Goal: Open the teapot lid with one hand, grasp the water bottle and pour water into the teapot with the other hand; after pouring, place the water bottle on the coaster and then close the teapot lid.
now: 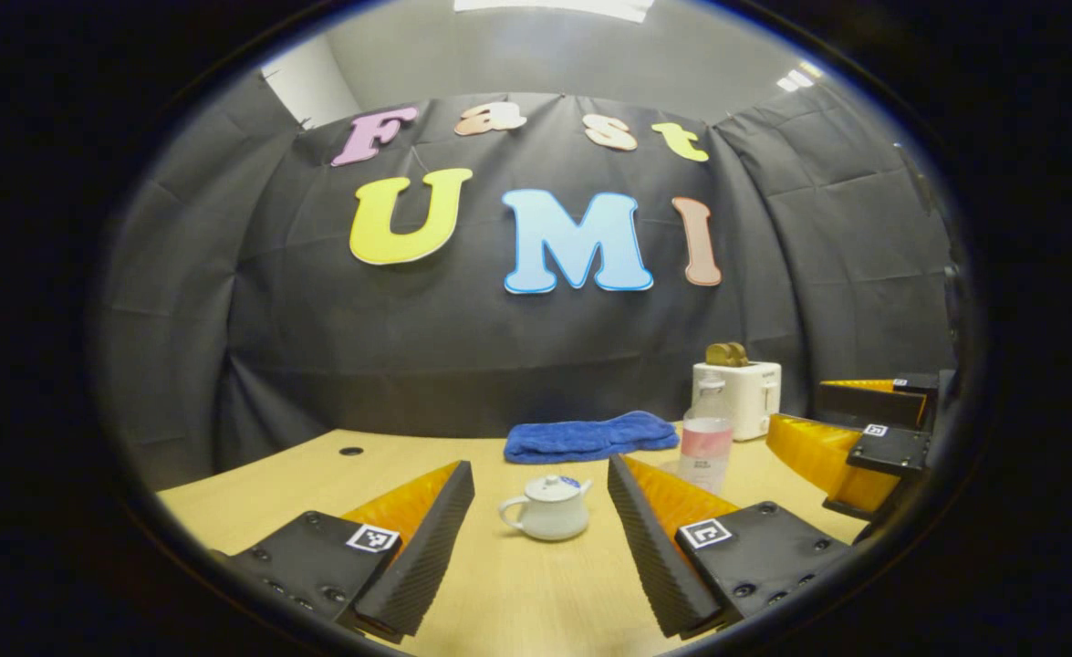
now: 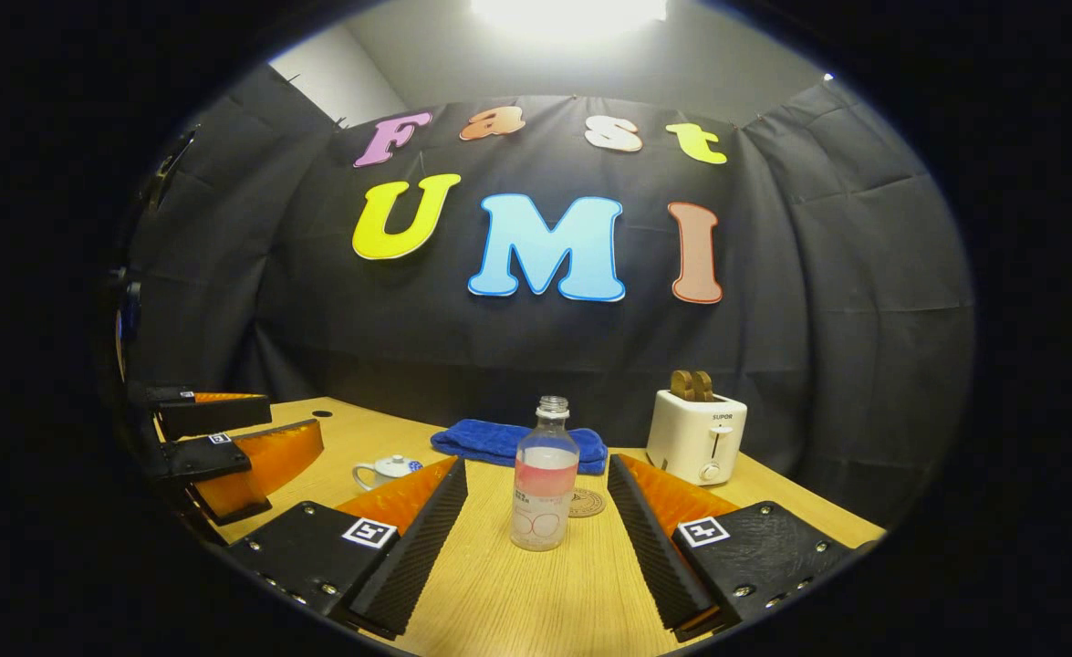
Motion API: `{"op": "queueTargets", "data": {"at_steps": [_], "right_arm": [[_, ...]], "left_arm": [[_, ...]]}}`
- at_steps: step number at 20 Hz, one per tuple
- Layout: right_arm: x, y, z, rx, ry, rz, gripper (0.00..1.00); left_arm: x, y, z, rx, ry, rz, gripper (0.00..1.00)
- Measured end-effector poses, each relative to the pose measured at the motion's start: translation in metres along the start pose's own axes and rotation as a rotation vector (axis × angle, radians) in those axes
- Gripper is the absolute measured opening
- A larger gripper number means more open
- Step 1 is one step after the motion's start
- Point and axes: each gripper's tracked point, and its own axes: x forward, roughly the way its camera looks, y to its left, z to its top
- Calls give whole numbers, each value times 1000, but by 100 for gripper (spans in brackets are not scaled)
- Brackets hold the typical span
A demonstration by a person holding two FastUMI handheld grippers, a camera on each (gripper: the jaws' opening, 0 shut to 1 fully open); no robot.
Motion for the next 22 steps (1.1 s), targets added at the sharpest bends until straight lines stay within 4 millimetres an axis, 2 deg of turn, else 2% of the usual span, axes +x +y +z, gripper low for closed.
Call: {"op": "queueTargets", "data": {"at_steps": [7,10,17,22], "right_arm": [[25,13,10,-12,9,39,96],[34,11,11,-3,18,25,96],[65,-10,-13,8,81,-31,96],[92,-17,-32,55,139,-45,96]], "left_arm": [[42,-7,-12,1,27,-50,99],[56,-10,-18,18,42,-69,99],[86,-13,-27,19,68,-91,98],[108,-23,-53,15,124,-127,99]]}}
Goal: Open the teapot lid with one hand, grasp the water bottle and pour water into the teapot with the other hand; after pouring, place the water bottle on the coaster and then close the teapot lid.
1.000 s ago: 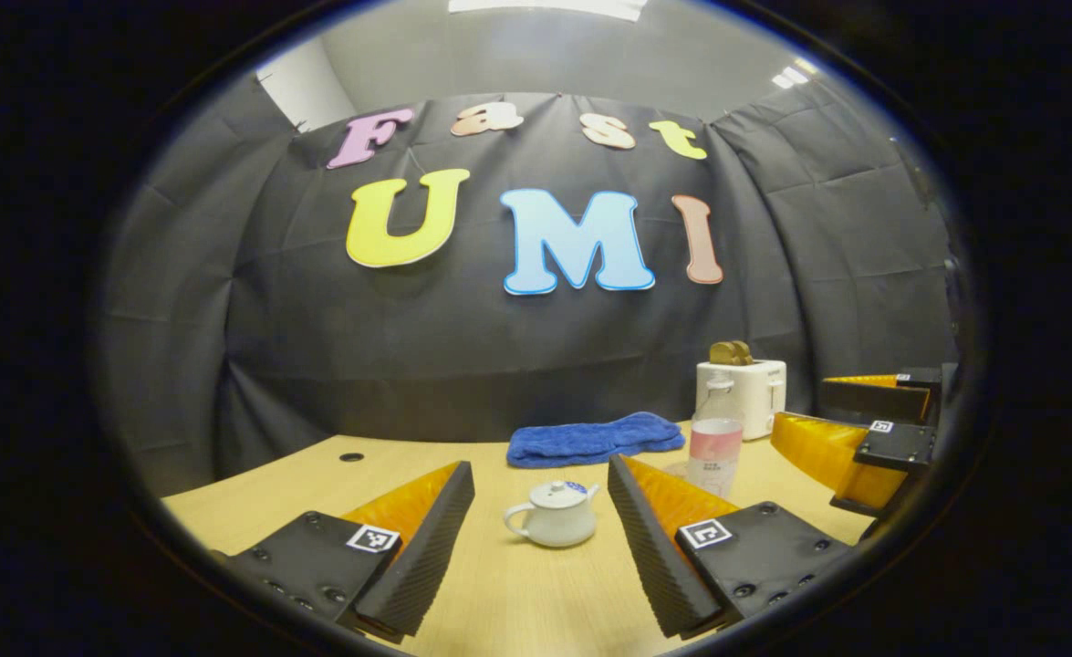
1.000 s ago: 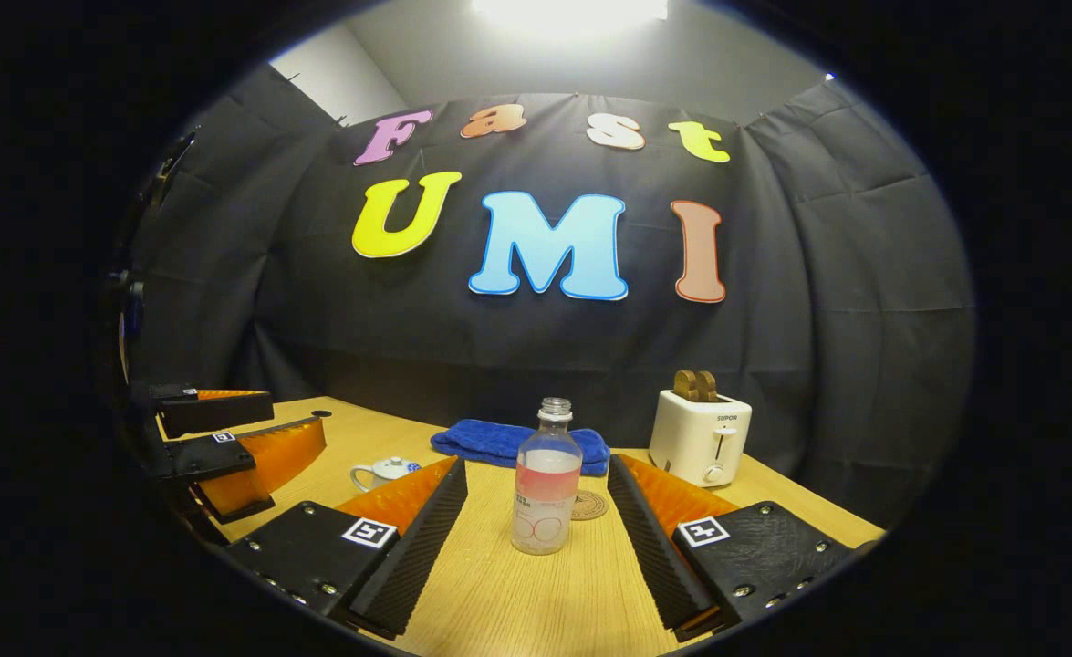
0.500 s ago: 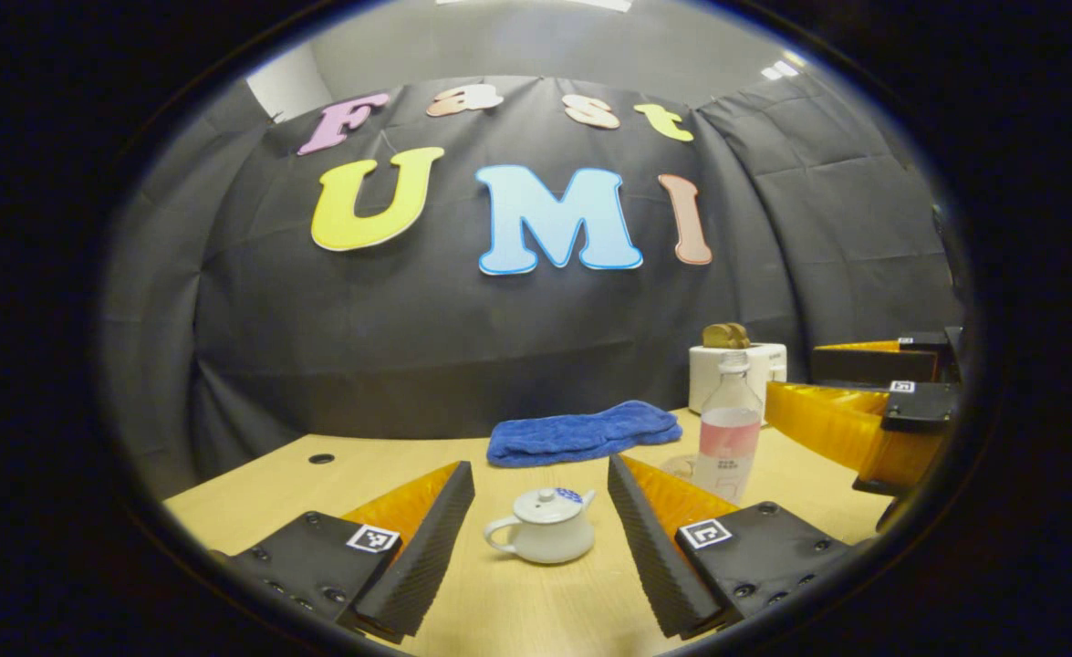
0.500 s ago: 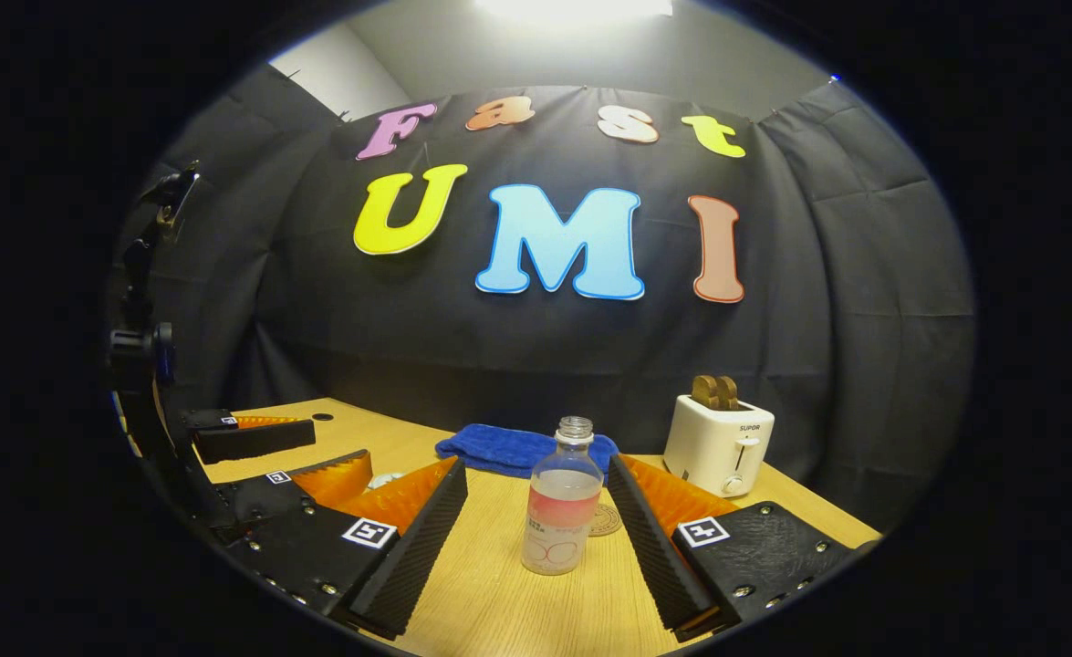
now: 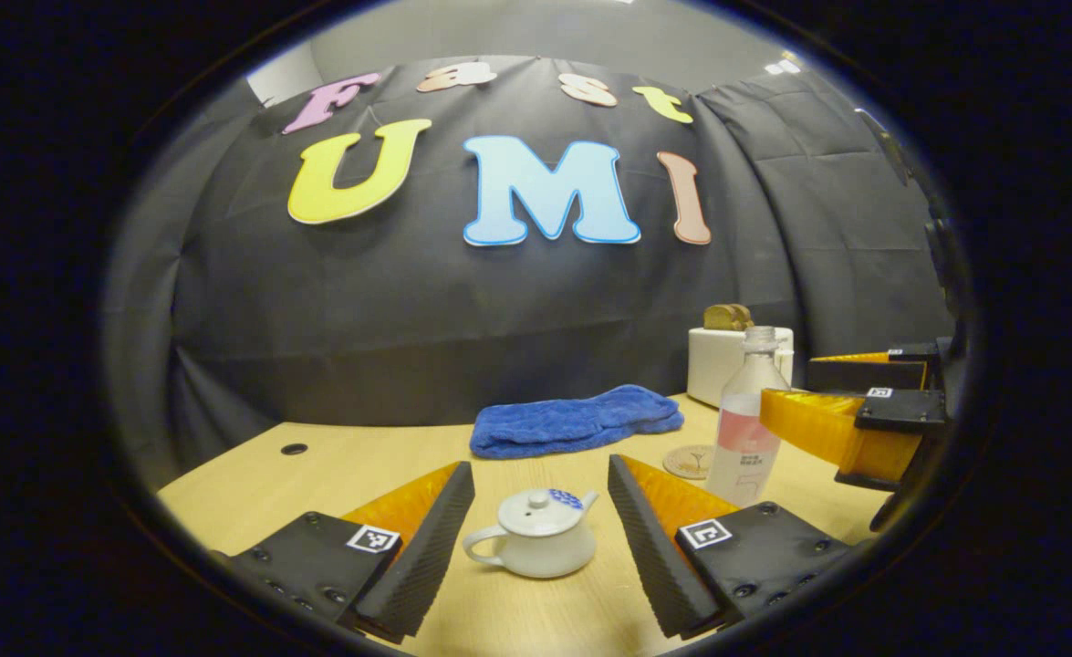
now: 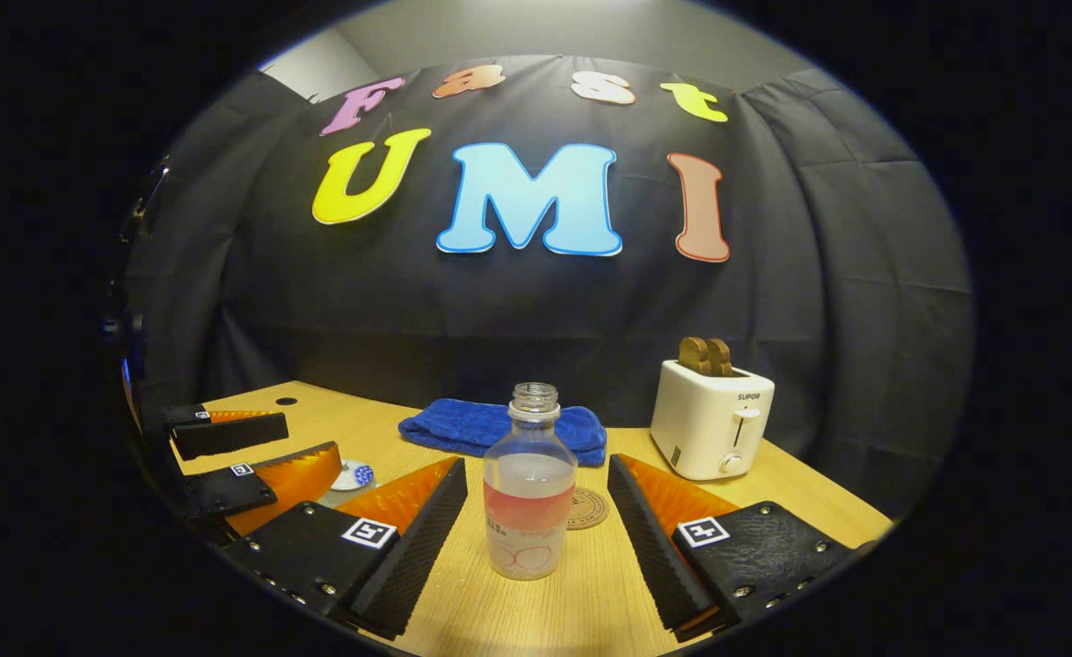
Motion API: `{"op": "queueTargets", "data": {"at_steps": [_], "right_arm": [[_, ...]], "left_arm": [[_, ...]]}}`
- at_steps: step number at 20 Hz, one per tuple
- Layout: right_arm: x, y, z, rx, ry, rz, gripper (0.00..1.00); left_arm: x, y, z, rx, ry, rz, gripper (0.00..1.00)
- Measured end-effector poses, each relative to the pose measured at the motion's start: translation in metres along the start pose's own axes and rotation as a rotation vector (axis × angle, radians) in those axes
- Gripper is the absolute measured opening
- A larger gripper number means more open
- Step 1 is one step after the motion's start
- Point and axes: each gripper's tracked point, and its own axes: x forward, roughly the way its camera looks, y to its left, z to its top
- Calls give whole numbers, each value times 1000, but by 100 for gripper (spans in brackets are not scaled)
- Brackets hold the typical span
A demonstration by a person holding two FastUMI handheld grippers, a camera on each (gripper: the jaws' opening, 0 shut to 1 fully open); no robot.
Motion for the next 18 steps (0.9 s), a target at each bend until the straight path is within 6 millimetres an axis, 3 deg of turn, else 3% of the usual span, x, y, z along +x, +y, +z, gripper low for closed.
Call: {"op": "queueTargets", "data": {"at_steps": [4,11,14,15,18], "right_arm": [[16,-6,-17,-12,45,-31,96],[32,12,-47,19,119,12,96],[38,11,-55,5,144,13,96],[39,10,-59,10,152,12,96],[39,8,-63,9,164,8,96]], "left_arm": [[13,-1,-14,-6,36,-25,99],[31,4,-22,-34,58,-43,99],[35,1,-21,-27,48,-46,92],[37,-2,-22,-24,51,-53,84],[38,-3,-26,-2,66,-56,78]]}}
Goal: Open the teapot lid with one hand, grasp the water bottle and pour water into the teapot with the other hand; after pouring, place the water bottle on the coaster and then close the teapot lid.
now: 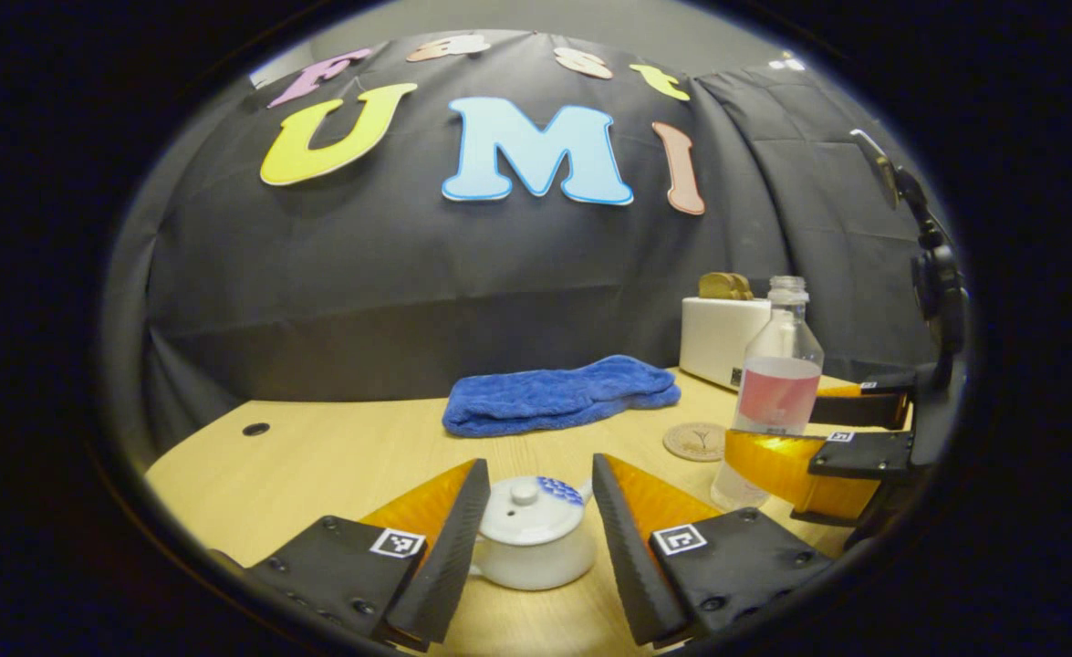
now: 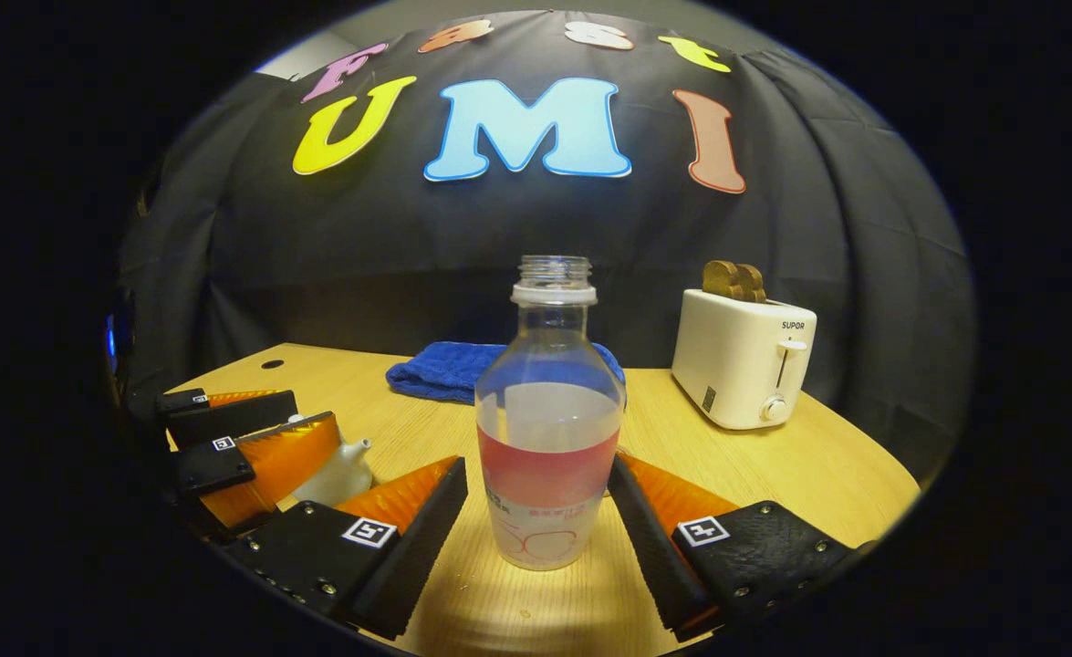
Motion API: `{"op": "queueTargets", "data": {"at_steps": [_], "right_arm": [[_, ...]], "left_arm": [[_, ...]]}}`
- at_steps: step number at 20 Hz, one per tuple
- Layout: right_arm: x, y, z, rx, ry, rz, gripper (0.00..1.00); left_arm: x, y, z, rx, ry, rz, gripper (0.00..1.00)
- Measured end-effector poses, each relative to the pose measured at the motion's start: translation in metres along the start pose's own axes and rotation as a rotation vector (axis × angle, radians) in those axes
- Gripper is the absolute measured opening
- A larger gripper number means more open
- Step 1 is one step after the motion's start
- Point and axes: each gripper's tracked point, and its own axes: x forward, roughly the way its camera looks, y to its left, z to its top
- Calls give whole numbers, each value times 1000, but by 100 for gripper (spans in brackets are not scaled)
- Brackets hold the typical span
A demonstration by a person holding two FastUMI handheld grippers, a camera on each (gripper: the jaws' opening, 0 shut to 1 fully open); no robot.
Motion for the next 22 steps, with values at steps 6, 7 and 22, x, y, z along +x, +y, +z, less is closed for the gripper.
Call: {"op": "queueTargets", "data": {"at_steps": [6,7,22], "right_arm": [[3,7,-5,-19,7,11,90],[3,6,-5,-23,4,7,91],[3,5,-7,-1,18,12,76]], "left_arm": [[1,5,-1,-3,-9,27,80],[-1,7,3,-9,-15,30,65],[-7,16,11,-70,-68,60,20]]}}
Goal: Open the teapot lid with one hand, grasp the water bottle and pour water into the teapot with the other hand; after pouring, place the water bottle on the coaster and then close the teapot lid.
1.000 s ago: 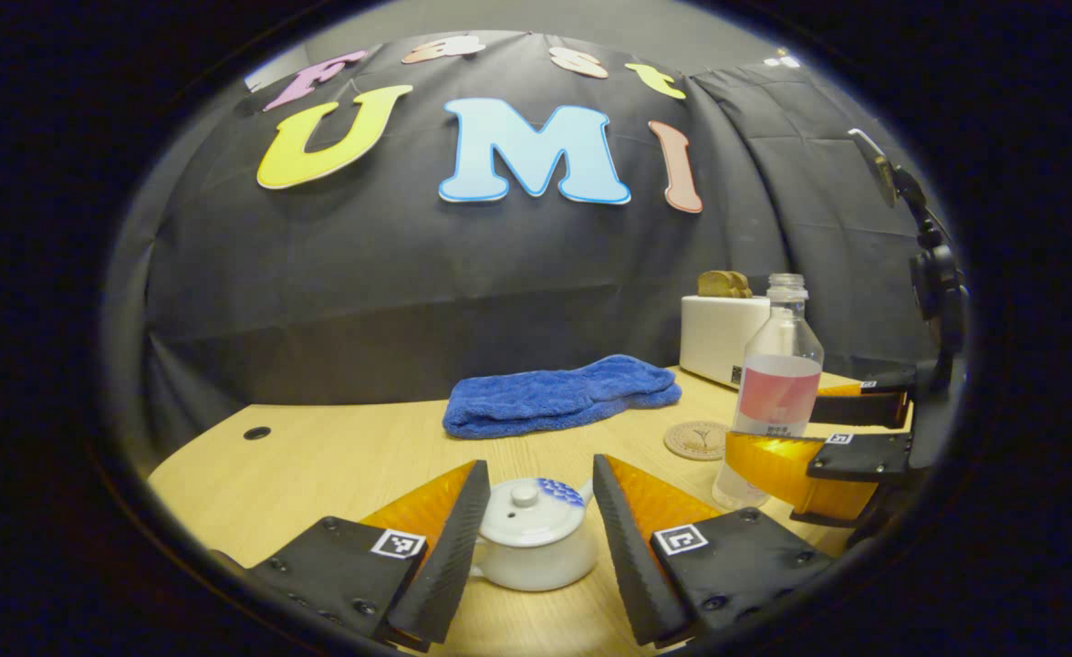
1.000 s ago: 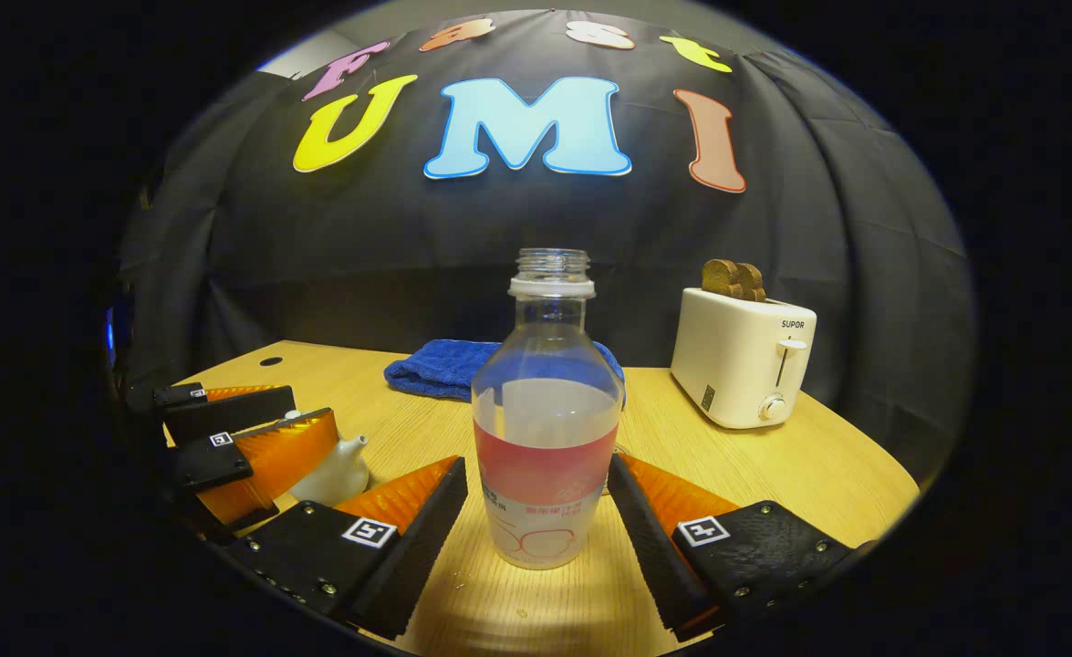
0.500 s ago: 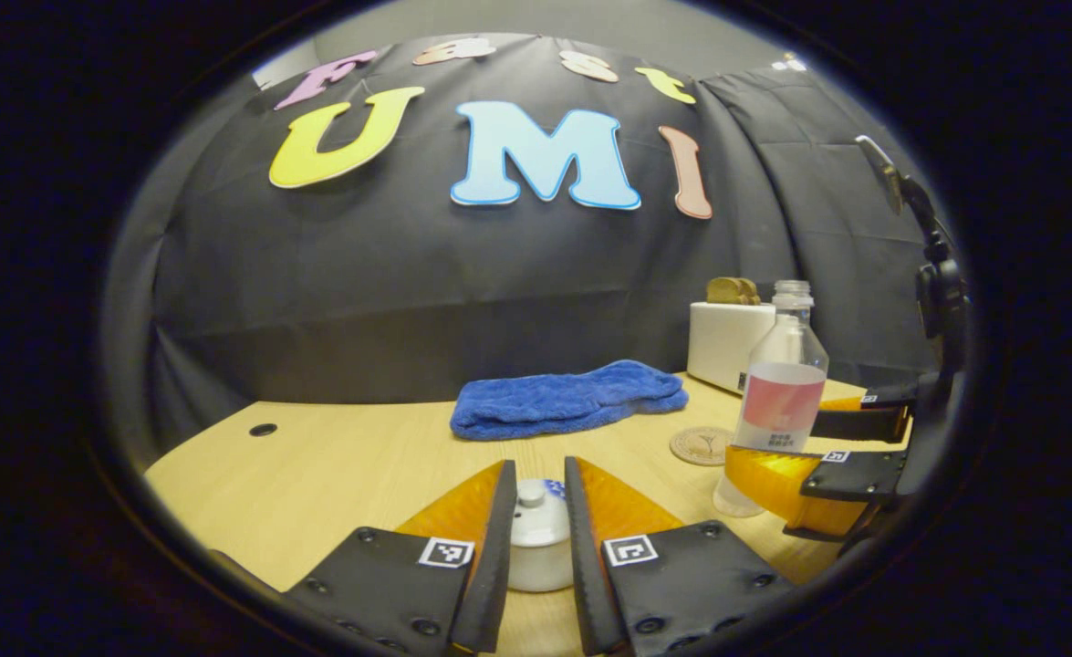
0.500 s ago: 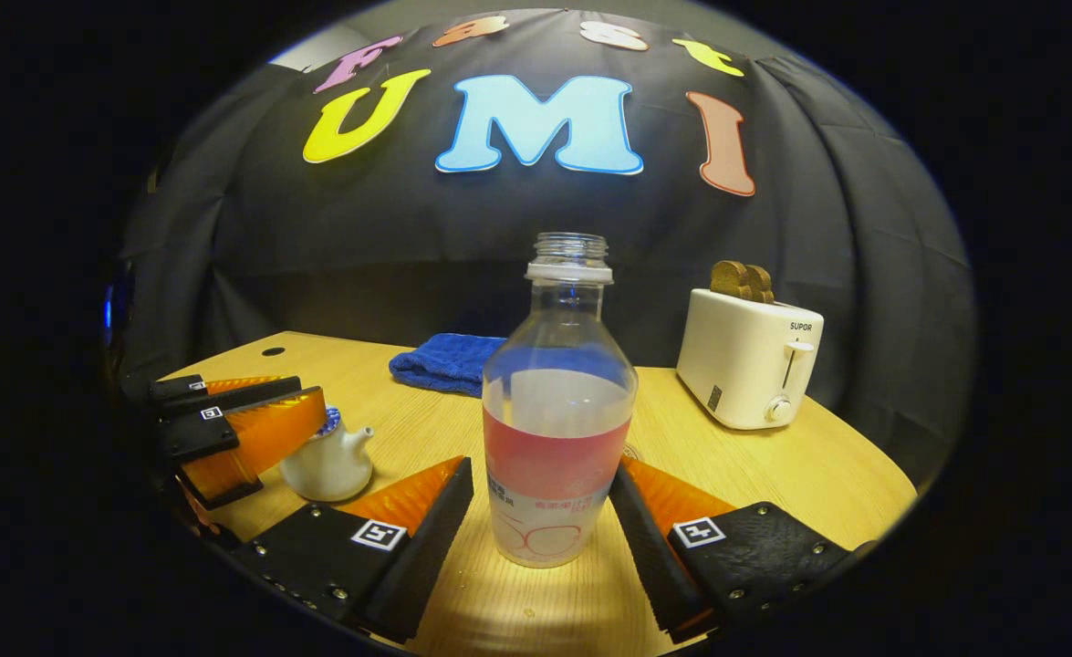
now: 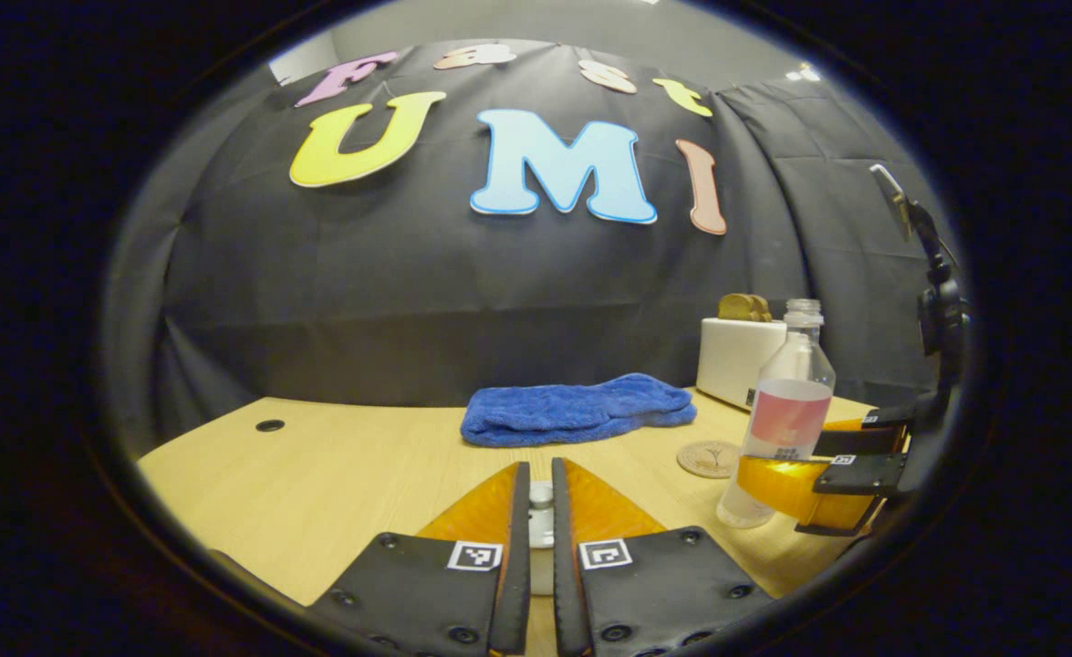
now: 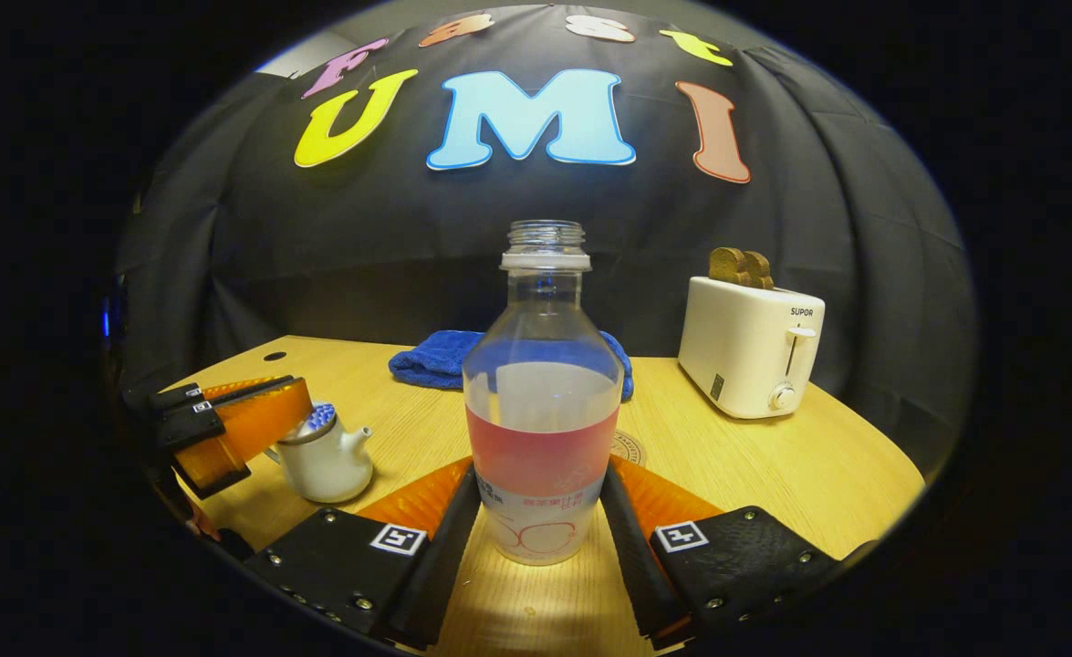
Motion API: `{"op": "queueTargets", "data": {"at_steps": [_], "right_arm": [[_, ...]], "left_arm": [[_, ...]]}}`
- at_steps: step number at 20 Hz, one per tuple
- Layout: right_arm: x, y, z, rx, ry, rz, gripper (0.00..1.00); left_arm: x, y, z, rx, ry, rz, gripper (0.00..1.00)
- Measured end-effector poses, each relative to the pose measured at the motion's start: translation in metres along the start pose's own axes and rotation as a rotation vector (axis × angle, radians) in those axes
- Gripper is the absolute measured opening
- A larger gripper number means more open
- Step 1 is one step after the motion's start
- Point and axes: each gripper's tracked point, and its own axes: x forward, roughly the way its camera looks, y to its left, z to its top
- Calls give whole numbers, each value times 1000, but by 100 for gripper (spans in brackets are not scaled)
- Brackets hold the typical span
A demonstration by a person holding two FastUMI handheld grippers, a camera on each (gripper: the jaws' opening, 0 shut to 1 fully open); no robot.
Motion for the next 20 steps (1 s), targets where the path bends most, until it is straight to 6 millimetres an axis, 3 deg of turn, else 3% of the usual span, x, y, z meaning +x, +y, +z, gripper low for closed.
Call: {"op": "queueTargets", "data": {"at_steps": [8,12,13,17,20], "right_arm": [[-4,-2,3,-101,-21,-39,76],[-10,-13,13,-264,-43,-132,76],[-10,-15,13,-314,-44,-154,76],[-14,-20,9,-518,-4,-220,76],[-14,-12,17,-649,-14,-227,76]], "left_arm": [[-19,11,44,-54,-137,-5,20],[-22,26,40,-30,-130,5,17],[-22,30,35,-31,-120,-2,20],[-25,68,35,-67,-134,48,17],[-28,89,39,-74,-144,79,20]]}}
